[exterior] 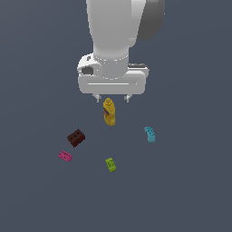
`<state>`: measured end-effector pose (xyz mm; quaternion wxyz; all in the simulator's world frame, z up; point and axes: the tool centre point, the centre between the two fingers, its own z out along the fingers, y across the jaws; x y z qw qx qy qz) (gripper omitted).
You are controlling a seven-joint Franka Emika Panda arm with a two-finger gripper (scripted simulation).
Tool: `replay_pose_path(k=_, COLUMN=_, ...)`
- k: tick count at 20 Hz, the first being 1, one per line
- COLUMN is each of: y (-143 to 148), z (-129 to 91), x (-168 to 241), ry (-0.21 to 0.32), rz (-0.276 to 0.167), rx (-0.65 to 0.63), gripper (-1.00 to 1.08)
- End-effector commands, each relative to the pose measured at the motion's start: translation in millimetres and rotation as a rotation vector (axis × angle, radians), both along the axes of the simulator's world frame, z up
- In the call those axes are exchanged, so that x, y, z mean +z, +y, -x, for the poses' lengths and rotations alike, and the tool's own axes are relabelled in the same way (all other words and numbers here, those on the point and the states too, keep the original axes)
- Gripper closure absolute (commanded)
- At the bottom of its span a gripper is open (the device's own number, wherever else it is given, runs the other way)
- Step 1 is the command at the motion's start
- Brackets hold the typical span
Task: Pick up a designated object from a clutter of objects.
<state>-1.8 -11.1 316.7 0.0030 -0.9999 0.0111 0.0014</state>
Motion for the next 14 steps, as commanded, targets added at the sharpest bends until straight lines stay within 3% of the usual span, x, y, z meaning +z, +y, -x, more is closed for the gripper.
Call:
replay_pose_path(k=1, y=0.0, z=0.0, x=0.0, ry=0.000, rz=0.000, rx=0.000, gripper=-0.92)
replay_pose_path(k=14, y=-16.5, z=-0.8, x=-6.8, ry=-0.002, rz=-0.003, rx=0.001, gripper=-0.92)
